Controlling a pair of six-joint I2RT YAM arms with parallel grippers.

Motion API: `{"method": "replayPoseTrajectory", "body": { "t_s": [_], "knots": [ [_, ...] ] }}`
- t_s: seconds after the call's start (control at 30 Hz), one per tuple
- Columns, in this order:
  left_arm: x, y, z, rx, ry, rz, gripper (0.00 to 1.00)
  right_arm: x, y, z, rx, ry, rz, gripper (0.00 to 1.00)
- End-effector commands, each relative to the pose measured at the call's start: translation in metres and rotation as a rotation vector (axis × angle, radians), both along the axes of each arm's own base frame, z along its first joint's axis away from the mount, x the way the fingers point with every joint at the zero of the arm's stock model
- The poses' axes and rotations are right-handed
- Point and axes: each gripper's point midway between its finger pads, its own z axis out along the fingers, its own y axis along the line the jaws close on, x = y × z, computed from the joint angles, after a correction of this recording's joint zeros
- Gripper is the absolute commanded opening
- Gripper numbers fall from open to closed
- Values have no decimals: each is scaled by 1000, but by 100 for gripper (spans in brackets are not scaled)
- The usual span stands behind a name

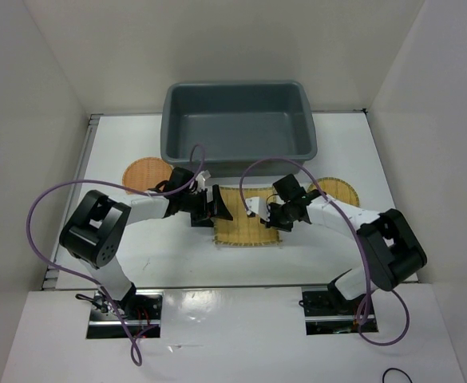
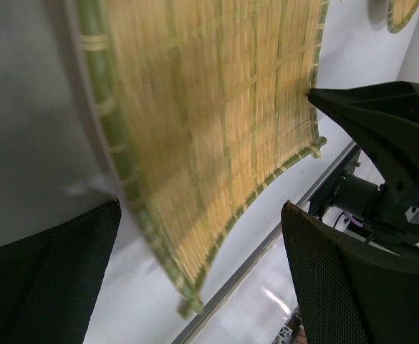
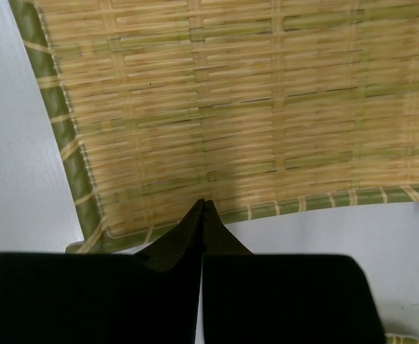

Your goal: Place the mixed dishes into the plastic bin

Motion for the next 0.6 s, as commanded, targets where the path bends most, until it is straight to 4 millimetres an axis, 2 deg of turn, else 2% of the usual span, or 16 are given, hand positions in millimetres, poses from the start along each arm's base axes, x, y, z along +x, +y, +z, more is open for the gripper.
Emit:
{"method": "replayPoseTrajectory", "body": {
  "t_s": [0.0,0.27,0.4,0.5,0.53,0.57],
  "knots": [
    [-7,6,-23,68,35,-6,100,5,0,-8,-20,-24,32,0],
    [-8,3,-20,47,38,-12,100,-1,4,-15,-33,35,50,0],
    [-4,-8,-6,-35,9,-37,100,-1,6,-13,-26,40,54,0],
    [-9,-25,6,-126,-15,-93,89,-1,6,-13,-26,40,54,0],
    [-9,-27,5,-140,-3,-98,84,-1,6,-13,-26,40,54,0],
    [-14,-33,7,-164,-9,-131,71,-1,6,-13,-26,40,54,0]
  ]
}}
